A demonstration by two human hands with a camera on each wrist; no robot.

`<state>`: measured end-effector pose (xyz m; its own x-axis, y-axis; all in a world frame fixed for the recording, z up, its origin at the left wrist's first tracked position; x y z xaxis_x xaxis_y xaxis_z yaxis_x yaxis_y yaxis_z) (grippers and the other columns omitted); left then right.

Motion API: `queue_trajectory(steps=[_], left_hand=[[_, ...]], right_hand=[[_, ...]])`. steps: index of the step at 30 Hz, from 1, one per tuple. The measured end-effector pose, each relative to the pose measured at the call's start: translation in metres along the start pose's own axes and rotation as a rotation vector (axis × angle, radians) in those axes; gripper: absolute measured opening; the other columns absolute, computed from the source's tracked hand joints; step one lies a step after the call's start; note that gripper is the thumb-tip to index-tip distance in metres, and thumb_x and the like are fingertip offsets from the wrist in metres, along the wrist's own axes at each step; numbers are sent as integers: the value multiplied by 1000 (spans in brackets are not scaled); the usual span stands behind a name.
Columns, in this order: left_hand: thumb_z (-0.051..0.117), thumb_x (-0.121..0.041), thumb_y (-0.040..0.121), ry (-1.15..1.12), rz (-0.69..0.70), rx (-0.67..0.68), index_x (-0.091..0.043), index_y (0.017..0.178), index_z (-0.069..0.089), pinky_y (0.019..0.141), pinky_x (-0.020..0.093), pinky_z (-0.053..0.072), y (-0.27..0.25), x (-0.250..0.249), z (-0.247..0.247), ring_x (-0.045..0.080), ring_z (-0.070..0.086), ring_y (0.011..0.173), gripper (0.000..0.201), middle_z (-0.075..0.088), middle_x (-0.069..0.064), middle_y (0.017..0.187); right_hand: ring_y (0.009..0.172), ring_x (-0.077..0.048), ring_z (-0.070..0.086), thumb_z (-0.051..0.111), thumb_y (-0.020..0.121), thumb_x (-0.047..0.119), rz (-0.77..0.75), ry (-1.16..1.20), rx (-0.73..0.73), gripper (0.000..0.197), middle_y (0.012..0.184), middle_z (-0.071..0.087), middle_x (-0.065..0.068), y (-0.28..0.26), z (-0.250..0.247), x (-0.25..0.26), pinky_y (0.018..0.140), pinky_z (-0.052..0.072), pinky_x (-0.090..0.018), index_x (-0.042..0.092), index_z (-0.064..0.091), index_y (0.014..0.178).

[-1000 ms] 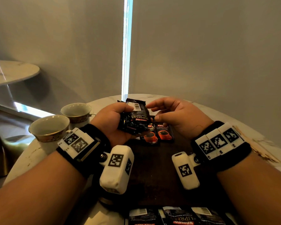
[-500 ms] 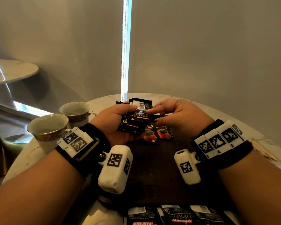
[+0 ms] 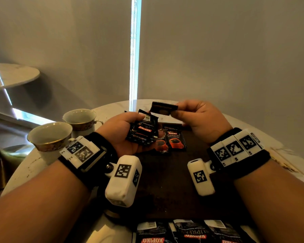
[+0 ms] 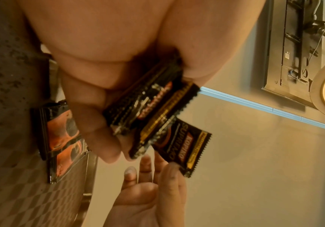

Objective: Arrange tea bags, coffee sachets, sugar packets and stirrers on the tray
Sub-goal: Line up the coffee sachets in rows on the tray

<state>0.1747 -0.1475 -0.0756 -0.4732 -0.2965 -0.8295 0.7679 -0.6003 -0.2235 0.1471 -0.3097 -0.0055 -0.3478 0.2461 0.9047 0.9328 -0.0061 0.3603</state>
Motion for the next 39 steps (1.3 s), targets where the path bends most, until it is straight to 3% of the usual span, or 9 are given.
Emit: queue_trajectory(steps=[5,9,11,13,15,22,28,33,39], left_hand=[[41,-12,99,-46,24,-85,-19,123,55,56,44,58,6,-1,-10,32,75,79,29,69,23,116],[45,-16,97,-29,68,-139,-23,123,59,63,46,56,11,-4,-17,28,69,76,30,65,15,103],[47,-23,101,-14,54,-152,-24,123,60,68,52,57,11,-3,-19,28,67,83,26,61,12,104],[47,-29,104,15,28,-156,-27,126,59,66,62,57,11,-2,-19,31,67,93,25,60,10,110],[46,-31,105,35,12,-150,-29,129,57,60,64,57,10,0,-19,36,67,100,26,60,9,117],[53,-24,103,32,32,-163,-25,126,61,52,41,59,11,2,-18,35,68,90,24,57,16,120],[49,-16,97,76,-9,-128,-23,121,60,57,40,59,10,6,-16,34,71,81,27,62,16,106],[42,-12,90,81,-28,-103,-22,134,56,58,44,58,9,7,-14,36,71,83,48,58,19,118],[40,-10,95,87,-48,-108,-23,135,56,58,42,59,10,7,-15,38,74,82,45,64,23,116]], right_hand=[[79,-24,71,62,94,7,154,80,-297,12,95,73,-10,18,-40,-41,49,48,-28,19,63,89],[91,-36,73,64,89,3,387,-15,-273,32,109,72,-14,21,-53,-90,67,54,-47,32,61,102],[87,-38,72,62,90,0,475,-50,-219,32,106,72,-17,17,-50,-102,57,49,-39,29,64,101],[67,-26,67,58,92,-2,543,-48,-182,23,94,72,-15,12,-46,-107,43,40,-25,18,66,95],[52,-17,53,57,92,-3,588,-54,-174,19,82,68,-12,6,-45,-111,37,34,-21,14,66,92],[41,-9,49,63,90,-2,614,-90,-135,17,78,67,-11,5,-49,-123,40,37,-27,11,70,99],[50,-12,55,65,89,-3,610,-96,-110,20,89,71,-13,6,-46,-123,42,40,-28,12,72,100],[55,-14,59,65,88,-4,617,-106,-91,23,93,74,-13,6,-45,-122,44,42,-29,14,74,100],[59,-15,60,69,86,-2,614,-115,-105,23,97,74,-12,5,-46,-121,43,43,-27,15,72,100]])
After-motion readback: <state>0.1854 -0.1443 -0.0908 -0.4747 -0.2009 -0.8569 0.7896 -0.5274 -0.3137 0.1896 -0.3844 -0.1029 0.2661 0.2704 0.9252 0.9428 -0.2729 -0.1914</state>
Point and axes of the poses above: each hand's wrist, its own y-axis towards the middle knuckle, its own z-axis out of the palm, x = y × z, the point moved 8 cm from there along y, towards the middle knuckle
